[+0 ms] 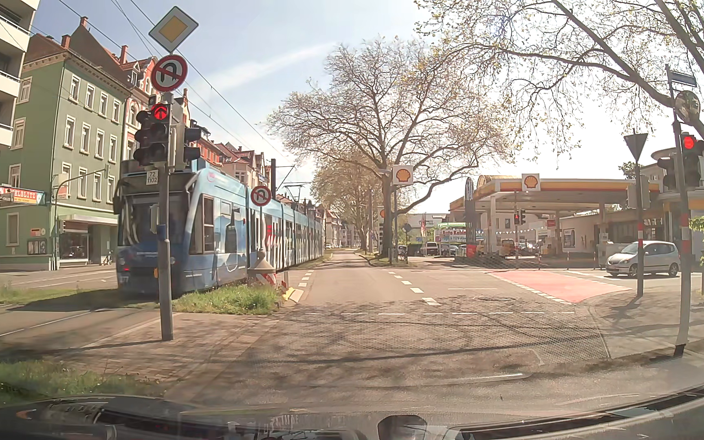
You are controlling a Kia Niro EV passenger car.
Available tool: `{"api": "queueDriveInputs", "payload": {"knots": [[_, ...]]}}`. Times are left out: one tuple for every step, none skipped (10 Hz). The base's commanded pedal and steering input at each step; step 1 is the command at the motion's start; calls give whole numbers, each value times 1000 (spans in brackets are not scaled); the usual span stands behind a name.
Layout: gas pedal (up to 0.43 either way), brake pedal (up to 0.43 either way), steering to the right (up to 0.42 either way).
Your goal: Follow the waypoints while adhering to traffic rules and regulations
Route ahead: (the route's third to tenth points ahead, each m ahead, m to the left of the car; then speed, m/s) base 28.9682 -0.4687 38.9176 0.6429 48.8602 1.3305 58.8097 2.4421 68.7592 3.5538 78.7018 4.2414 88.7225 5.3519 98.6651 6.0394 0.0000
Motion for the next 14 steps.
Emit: {"api": "queueDriveInputs", "payload": {"knots": [[0,220,-3],[0,220,-2],[0,220,-2],[0,220,-3],[0,220,-3],[0,220,-3],[0,226,-3],[0,220,-2],[0,220,-3],[0,220,-3],[0,226,-2],[0,220,-3],[0,220,-3],[0,220,-2]]}}
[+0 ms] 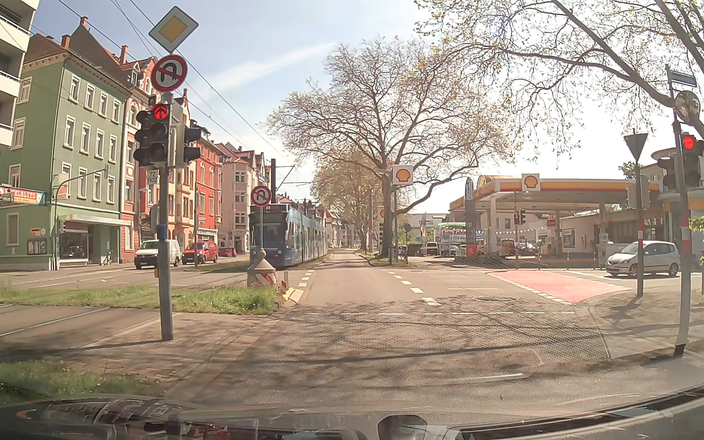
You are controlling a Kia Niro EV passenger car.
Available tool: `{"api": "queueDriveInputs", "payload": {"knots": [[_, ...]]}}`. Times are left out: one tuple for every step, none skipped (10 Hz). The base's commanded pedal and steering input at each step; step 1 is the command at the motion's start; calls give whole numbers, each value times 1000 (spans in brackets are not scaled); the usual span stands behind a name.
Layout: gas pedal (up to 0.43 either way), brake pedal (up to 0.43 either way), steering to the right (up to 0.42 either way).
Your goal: Follow the waypoints while adhering to traffic rules and regulations
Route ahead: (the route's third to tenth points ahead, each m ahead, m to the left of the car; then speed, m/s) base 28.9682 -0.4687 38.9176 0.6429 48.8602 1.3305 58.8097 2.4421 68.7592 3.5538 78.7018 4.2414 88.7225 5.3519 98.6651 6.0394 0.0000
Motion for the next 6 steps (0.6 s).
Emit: {"api": "queueDriveInputs", "payload": {"knots": [[0,226,-2],[0,226,-2],[0,226,-3],[0,226,-2],[0,226,-2],[0,220,-2]]}}
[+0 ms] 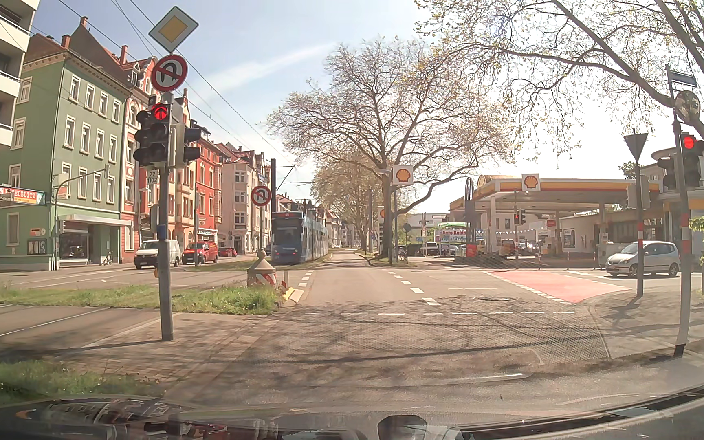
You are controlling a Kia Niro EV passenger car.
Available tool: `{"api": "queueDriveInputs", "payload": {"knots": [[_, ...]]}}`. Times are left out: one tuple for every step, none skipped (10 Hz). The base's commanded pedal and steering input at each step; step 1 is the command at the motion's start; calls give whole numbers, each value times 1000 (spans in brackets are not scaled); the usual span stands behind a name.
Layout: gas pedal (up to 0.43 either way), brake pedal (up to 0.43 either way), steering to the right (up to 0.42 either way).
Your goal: Follow the waypoints while adhering to traffic rules and regulations
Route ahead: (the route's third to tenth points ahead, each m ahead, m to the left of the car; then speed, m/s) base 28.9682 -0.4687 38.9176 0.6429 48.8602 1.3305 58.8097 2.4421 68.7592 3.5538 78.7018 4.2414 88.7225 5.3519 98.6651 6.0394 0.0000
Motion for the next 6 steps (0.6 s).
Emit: {"api": "queueDriveInputs", "payload": {"knots": [[0,220,-2],[0,220,-2],[0,226,-2],[0,220,-2],[0,220,-2],[0,220,-3]]}}
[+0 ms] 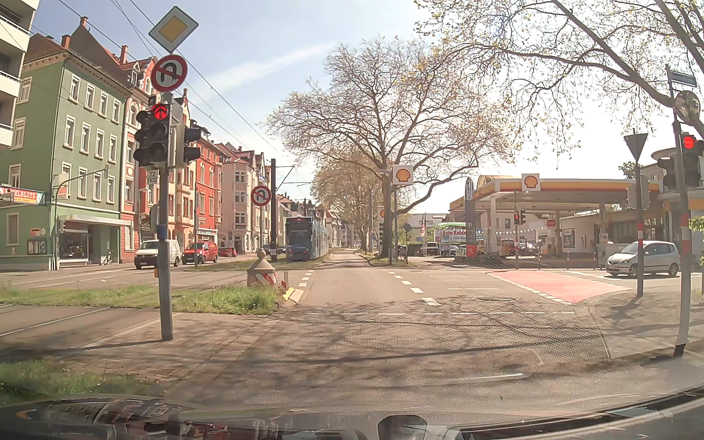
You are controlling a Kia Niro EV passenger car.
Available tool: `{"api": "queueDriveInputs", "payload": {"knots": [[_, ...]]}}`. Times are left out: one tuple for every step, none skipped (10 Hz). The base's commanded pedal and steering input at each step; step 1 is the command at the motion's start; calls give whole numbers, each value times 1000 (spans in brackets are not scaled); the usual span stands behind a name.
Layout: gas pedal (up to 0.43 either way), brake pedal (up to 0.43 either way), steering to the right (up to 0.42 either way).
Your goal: Follow the waypoints while adhering to traffic rules and regulations
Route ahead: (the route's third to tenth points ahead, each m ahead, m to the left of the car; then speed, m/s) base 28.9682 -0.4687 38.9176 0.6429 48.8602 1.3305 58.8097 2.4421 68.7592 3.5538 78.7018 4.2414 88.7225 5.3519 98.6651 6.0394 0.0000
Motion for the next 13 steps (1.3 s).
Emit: {"api": "queueDriveInputs", "payload": {"knots": [[0,220,-2],[0,220,-2],[0,226,-3],[0,226,-3],[0,220,-3],[0,226,-3],[0,220,-3],[0,226,-3],[0,220,-3],[0,220,-2],[0,220,-2],[0,220,-3],[0,220,-3]]}}
